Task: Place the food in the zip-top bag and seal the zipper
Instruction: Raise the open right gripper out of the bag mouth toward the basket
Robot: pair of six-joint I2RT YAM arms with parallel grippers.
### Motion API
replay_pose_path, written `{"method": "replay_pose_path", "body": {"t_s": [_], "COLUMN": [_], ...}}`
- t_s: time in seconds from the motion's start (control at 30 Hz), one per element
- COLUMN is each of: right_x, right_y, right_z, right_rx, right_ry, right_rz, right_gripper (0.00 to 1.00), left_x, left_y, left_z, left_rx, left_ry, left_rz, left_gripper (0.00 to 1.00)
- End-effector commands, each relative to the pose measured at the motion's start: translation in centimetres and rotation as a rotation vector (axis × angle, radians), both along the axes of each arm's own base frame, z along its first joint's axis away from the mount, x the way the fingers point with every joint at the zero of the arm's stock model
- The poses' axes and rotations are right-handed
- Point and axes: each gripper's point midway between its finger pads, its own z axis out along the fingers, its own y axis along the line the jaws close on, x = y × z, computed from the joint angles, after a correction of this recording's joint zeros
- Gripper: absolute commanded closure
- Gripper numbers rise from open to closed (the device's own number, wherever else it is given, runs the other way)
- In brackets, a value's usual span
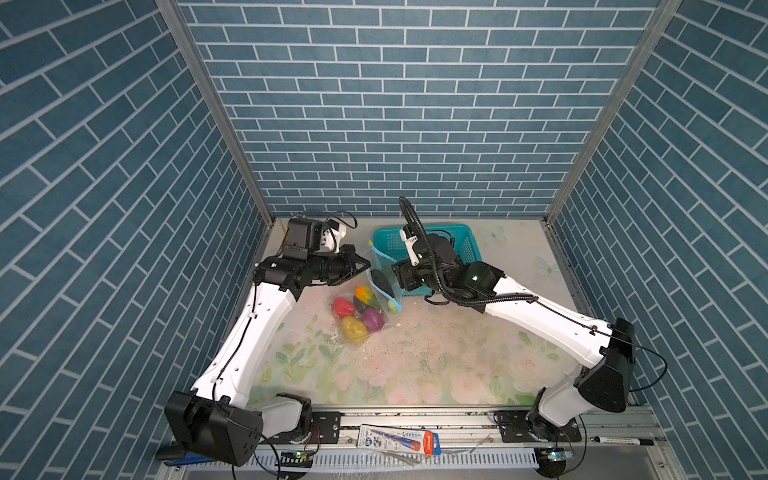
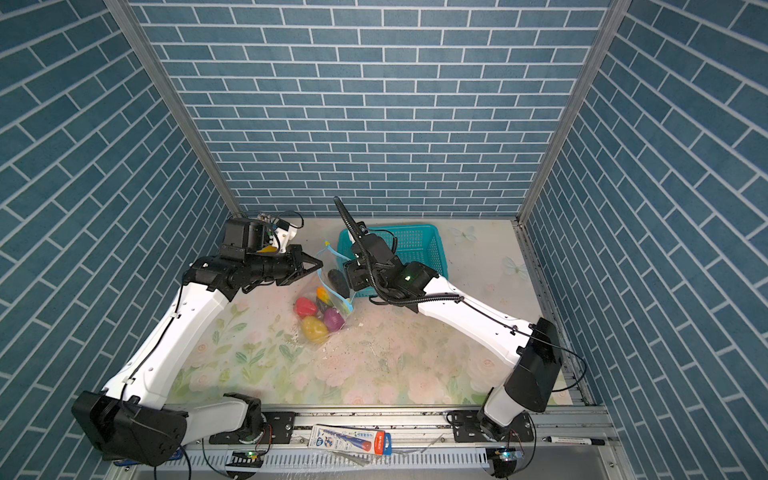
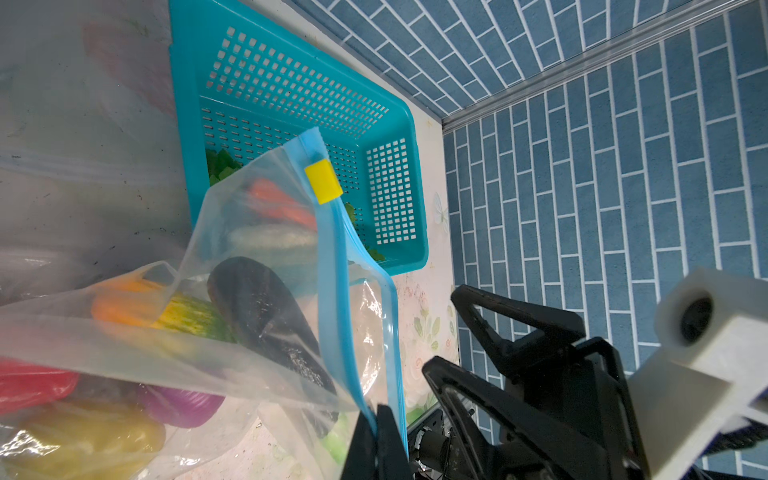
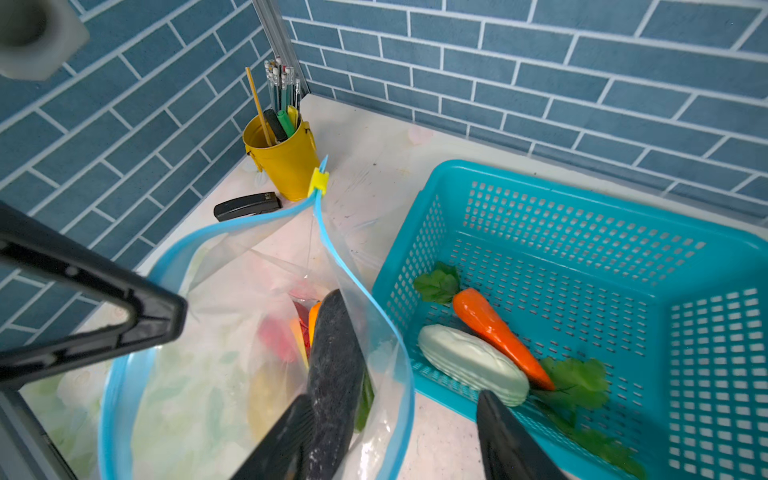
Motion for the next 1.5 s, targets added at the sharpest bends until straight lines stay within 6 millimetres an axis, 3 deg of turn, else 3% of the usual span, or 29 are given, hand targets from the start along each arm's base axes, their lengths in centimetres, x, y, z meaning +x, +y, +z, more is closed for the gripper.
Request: {"method": "replay_pose_path", "body": {"t_s": [0.0,0.17,0.3,0.53,0.67,0.8,1.47], "right_x": [-0.3,-0.6,-0.8,-0.9,-1.1,-1.1,-0.3], "right_y": [-1.1,-0.2,0.9,2.2,2.9,3.4,3.8], "right_z": [-3.0,-4.8,-5.8,-5.2,-4.2,-3.8,0.4], "right_rx": [-0.066,-0.013,0.094,0.218,0.250,0.259,0.275], "right_ry": [0.077,0.218,0.365,0.459,0.456,0.458,0.365], "right_rz": [-0.020,0.021,0.063,0.112,0.153,0.169,0.188], "right_gripper": [0.30,0.29,0.35,0.57,0.81,0.94,1.00], "left_x": [0.1,0.0,-0.1,-0.1,0.0,-0.1,-2.2], "left_y": [0.1,0.4,0.5,0.8,0.9,0.9,2.8], "left_z": [0.4,0.2,0.2,-0.2,0.2,0.9,3.3], "left_rx": [0.000,0.004,0.005,0.007,0.004,0.001,0.012], "left_ry": [-0.023,-0.019,-0.021,-0.013,-0.022,-0.032,-0.083], "left_rz": [-0.011,-0.007,-0.002,0.004,0.007,0.006,0.041], "left_gripper": [1.00,1.00,1.00,1.00,1.00,1.00,1.00]}}
